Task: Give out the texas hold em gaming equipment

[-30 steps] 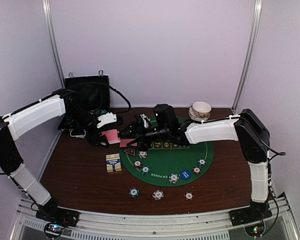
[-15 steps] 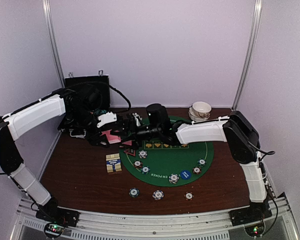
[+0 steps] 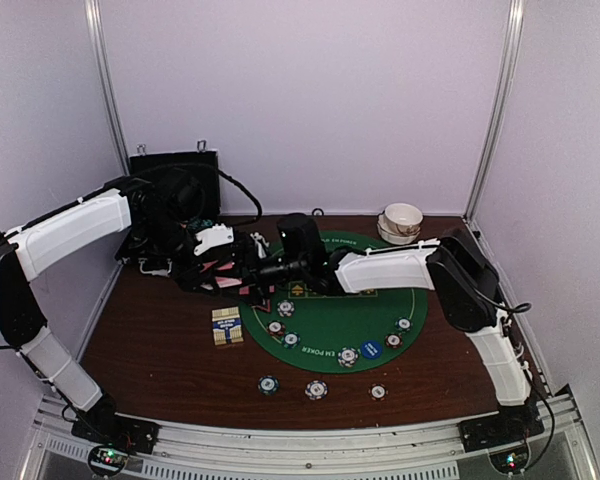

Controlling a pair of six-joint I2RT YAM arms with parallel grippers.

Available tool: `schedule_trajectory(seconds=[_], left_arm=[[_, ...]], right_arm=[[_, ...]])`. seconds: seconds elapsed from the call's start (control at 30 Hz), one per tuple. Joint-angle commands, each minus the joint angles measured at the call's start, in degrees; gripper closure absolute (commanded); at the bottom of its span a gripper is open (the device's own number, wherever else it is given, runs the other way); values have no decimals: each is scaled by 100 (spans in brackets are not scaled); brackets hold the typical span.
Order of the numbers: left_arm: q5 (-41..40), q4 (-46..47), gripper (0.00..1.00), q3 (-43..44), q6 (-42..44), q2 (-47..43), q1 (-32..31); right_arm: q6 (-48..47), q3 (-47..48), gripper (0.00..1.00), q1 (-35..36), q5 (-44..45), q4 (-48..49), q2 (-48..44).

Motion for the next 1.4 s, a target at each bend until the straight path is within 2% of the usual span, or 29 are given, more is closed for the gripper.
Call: schedule_trajectory(seconds=[0.0, 0.27, 0.6, 0.73, 0.97, 1.27, 1.37], left_arm=[[148, 48, 100, 77, -24, -11, 31], [148, 53, 100, 86, -15, -22, 31], [130, 57, 100, 86, -17, -21, 31], [102, 52, 100, 64, -19, -21, 31], [92, 58, 100, 31, -10, -13, 31], [74, 61, 100, 42, -7, 4, 34], [64, 56, 100, 38, 0, 6, 31]], right_arm=[[-2, 43, 23, -88, -42, -8, 34], [-314, -358, 33, -305, 32, -453, -248], [-715, -701, 40, -448, 34, -838, -675], [-717, -820, 43, -471, 23, -799, -848], [-655, -998, 54, -520, 10, -670, -1248], [39, -1317, 65, -525, -94, 268, -1407], [63, -1384, 70, -530, -82, 280, -1473]])
